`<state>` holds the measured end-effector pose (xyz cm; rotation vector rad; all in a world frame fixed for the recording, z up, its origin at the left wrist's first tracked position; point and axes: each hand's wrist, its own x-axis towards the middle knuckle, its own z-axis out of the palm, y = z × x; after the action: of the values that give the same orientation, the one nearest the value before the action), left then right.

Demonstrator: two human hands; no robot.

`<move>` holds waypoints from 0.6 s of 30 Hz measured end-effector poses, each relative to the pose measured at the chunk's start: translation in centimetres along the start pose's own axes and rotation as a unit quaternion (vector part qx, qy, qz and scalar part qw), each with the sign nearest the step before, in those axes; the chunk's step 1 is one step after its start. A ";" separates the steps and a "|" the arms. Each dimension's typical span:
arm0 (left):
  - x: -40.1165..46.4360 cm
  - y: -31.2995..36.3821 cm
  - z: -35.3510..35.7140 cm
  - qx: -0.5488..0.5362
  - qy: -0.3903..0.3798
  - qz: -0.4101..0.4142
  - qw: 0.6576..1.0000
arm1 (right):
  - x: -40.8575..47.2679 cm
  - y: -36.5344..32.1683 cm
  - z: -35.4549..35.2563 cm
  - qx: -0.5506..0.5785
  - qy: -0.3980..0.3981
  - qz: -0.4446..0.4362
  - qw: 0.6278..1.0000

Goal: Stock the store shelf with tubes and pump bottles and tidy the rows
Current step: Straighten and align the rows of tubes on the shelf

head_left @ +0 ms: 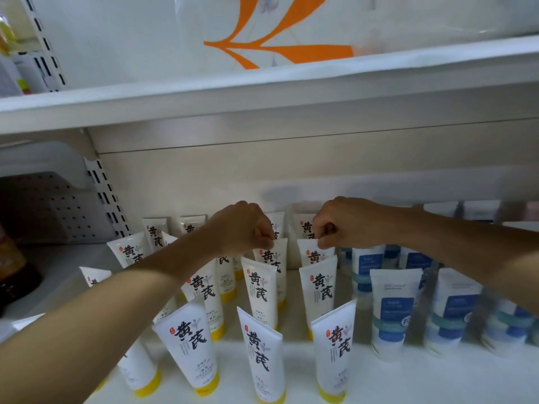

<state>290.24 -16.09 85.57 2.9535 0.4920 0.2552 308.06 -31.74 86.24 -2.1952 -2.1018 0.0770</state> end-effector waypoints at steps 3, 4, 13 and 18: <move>0.0 0.0 -0.1 -0.005 -0.003 0.001 1.000 | 0.0 0.0 0.0 -0.004 -0.002 0.002 1.000; 0.1 0.0 -0.1 -0.004 -0.005 -0.001 1.000 | 0.0 -0.1 0.0 -0.003 -0.004 0.002 1.000; -1.6 0.9 -1.6 -0.026 0.045 0.015 0.999 | -1.4 -1.1 -1.3 0.012 0.050 -0.006 0.999; -5.0 2.3 -2.9 -0.071 0.074 0.050 0.993 | -4.0 -2.7 -2.4 0.041 0.108 -0.042 0.992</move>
<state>285.73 -19.58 88.01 2.8367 0.3268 0.5029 305.43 -35.74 88.82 -1.9690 -2.0307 -0.0772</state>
